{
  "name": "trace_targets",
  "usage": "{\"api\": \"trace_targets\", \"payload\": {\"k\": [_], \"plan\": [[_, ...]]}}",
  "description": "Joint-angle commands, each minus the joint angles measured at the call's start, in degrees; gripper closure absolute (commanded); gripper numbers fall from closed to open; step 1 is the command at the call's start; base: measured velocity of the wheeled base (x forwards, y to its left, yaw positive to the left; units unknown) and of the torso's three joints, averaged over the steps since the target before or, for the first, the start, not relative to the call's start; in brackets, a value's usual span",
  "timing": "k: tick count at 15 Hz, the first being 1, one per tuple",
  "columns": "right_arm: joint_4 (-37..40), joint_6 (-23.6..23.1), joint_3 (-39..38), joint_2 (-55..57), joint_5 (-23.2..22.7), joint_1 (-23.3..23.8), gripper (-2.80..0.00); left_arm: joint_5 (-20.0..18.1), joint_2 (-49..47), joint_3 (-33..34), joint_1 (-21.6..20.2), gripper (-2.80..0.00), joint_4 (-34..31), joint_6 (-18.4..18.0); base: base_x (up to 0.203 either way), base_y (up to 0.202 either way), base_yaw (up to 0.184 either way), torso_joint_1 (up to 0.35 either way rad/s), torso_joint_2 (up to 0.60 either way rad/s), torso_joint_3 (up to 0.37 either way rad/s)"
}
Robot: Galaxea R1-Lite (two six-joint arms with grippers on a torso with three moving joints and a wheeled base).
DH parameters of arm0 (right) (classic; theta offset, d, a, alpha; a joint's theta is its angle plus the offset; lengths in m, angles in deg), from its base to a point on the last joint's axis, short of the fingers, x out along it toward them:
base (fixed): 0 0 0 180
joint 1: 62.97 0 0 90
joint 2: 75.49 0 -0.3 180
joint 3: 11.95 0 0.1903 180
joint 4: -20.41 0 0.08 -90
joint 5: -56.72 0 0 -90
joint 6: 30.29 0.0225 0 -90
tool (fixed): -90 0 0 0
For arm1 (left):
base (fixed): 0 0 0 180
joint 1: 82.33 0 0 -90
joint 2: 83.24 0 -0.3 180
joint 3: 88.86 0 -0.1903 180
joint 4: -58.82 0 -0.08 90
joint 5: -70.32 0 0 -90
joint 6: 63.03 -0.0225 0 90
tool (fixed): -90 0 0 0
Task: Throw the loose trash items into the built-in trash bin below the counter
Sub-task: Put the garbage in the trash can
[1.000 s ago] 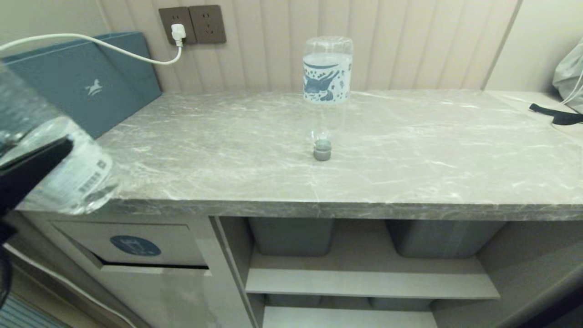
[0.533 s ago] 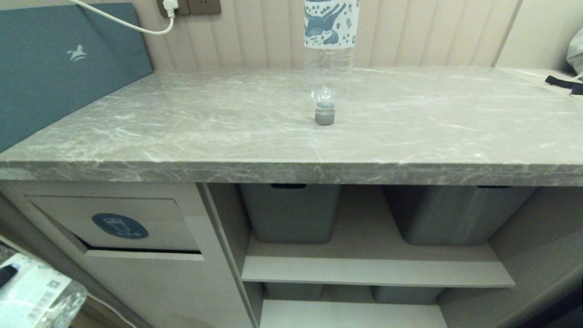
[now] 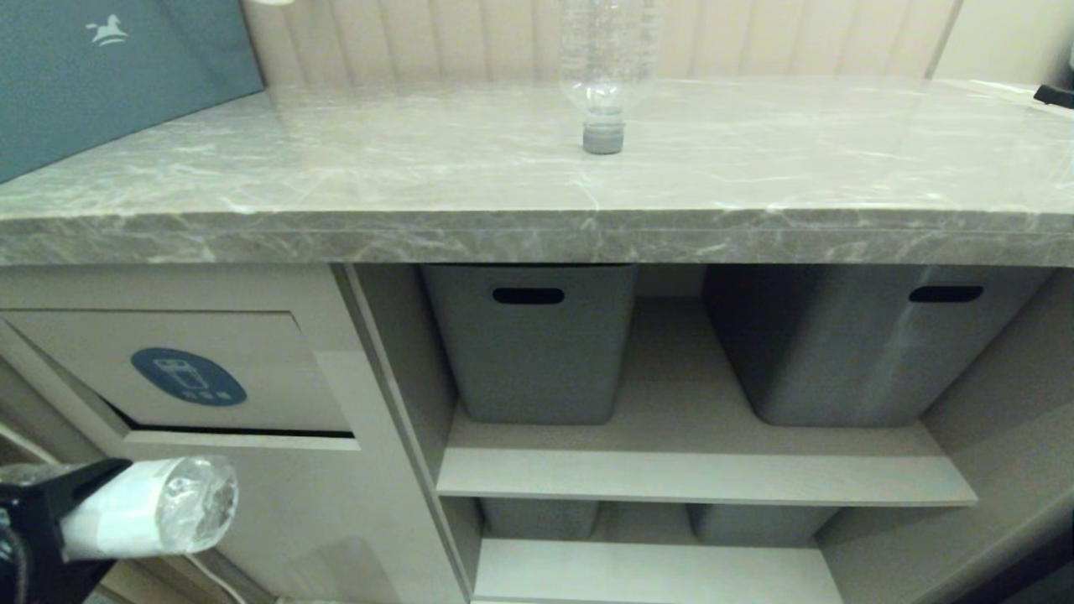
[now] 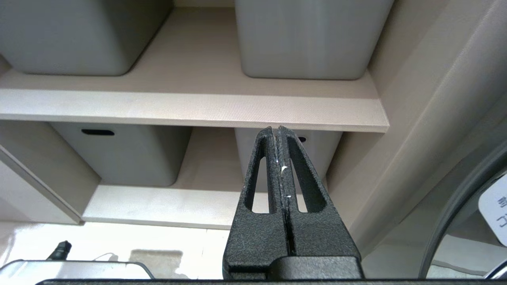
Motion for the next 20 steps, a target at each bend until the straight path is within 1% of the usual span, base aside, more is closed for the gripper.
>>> {"api": "trace_targets", "payload": {"k": [1,4,6,10,13,15,19,20], "plan": [[0.08,-0.11,0.00,0.00,0.02,0.00,0.00,-1.19,-8.58,0.22,-2.31,0.00,3.82,2.09,0.000,0.000,0.000,-0.020,0.07,0.044],[0.05,-0.02,0.00,0.00,0.02,0.00,0.00,-6.70,-18.57,-1.73,-10.05,0.00,12.52,4.70,0.000,0.000,0.000,-0.001,0.01,0.014],[0.08,-0.02,0.00,-0.09,0.02,0.00,0.00,-9.81,-23.66,-2.34,-11.94,0.00,18.80,5.22,0.000,0.000,0.000,0.000,0.00,0.000],[0.08,-0.02,0.00,-0.05,0.02,0.00,0.00,-10.85,-35.21,-3.08,-12.25,0.00,30.21,5.25,0.000,0.000,0.000,0.000,0.00,0.000],[0.08,-0.22,0.00,0.00,0.02,0.00,0.00,-11.39,-42.66,-3.94,-12.08,0.00,36.86,5.09,0.000,0.000,0.000,0.000,0.00,0.000],[0.08,-0.37,0.00,-0.02,0.02,0.00,0.00,-11.47,-45.86,-6.59,-11.97,0.00,39.21,5.05,0.000,0.000,0.000,0.000,0.00,0.000],[0.08,-0.37,0.00,0.00,0.02,0.00,0.00,-11.24,-48.73,-11.88,-9.57,0.00,39.63,4.73,0.000,0.000,0.000,0.000,0.00,0.000],[0.08,-0.37,0.00,-0.09,0.02,0.00,0.00,-11.22,-49.19,-12.40,-9.20,-2.80,39.60,3.98,0.000,0.000,0.000,0.000,0.00,0.000]]}}
